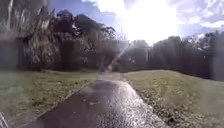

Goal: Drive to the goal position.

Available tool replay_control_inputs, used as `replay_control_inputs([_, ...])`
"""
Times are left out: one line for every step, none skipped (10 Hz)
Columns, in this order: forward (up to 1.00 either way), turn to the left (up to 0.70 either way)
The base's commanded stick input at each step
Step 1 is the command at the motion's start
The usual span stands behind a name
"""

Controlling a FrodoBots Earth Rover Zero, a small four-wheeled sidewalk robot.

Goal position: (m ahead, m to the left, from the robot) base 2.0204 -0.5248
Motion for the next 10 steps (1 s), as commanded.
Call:
replay_control_inputs([0.7,0.0])
replay_control_inputs([0.7,0.0])
replay_control_inputs([0.7,0.0])
replay_control_inputs([0.7,0.0])
replay_control_inputs([0.7,0.0])
replay_control_inputs([0.7,0.0])
replay_control_inputs([0.7,0.0])
replay_control_inputs([0.7,0.0])
replay_control_inputs([0.7,0.0])
replay_control_inputs([0.7,0.0])
